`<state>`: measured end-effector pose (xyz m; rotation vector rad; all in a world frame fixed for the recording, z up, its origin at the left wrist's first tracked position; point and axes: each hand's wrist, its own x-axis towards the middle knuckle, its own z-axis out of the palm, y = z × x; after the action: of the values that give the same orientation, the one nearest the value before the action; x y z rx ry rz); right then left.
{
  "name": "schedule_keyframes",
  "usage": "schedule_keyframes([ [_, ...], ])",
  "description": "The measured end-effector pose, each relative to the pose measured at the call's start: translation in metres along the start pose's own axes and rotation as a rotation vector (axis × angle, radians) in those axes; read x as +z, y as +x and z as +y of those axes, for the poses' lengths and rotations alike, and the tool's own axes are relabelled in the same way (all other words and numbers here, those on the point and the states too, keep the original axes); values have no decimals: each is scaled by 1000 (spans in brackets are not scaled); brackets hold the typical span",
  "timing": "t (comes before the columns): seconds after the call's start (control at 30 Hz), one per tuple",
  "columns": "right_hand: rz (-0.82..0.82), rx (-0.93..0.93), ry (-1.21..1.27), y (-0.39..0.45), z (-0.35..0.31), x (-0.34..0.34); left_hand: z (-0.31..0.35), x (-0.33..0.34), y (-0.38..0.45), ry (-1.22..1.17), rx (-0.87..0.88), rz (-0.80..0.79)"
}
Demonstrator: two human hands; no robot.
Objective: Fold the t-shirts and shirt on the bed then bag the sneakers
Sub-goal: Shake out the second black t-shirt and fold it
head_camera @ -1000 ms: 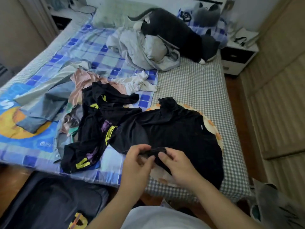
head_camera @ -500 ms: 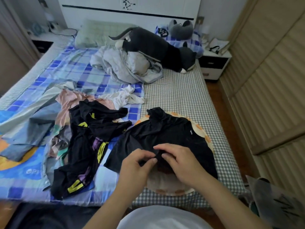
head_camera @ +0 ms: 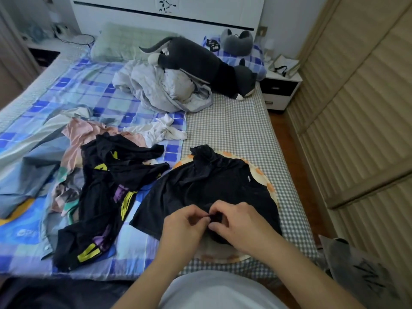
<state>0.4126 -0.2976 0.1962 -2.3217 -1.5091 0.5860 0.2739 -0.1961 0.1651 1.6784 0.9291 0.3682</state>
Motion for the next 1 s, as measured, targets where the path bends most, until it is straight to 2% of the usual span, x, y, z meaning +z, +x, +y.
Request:
schedule_keyframes([
  [0.1, 47, -63, -131, -2, 7, -4, -2, 3, 0, 5, 75, -31],
  [0.2, 187, -214, -109, -3, 13, -14, -11, 9, 4, -9, 183, -160],
  [0.3, 388, -265, -31, -6, 10, -35, -43, 17, 25, 176, 240, -247],
  [0.37, 582, -275, -28, -3, 7, -52, -71, 23, 49, 316, 124, -244],
  [0.47, 809, -249, -73, 3, 12, -83, -96, 15, 90, 321, -205, -192],
  [0.5, 853, -228, -100, 5, 17, -93, -104, 5, 104, 407, -240, -175],
  [0.6, 965, -58, -187, 8, 44, -114, -138, -31, 134, 989, -140, -136],
  [0.7, 1049, 176, -206, 3, 80, -125, -167, -71, 135, 1320, -120, -123],
  [0.77, 1061, 306, -230, -3, 107, -126, -175, -90, 127, 1416, -15, -99],
  [0.83, 1008, 435, -250, -9, 133, -117, -181, -102, 124, 1419, 185, 36],
  [0.93, 830, 635, -253, -24, 170, -90, -181, -111, 121, 1279, 360, 255],
  [1.0, 686, 728, -254, -42, 191, -64, -172, -115, 119, 1227, 405, 328],
])
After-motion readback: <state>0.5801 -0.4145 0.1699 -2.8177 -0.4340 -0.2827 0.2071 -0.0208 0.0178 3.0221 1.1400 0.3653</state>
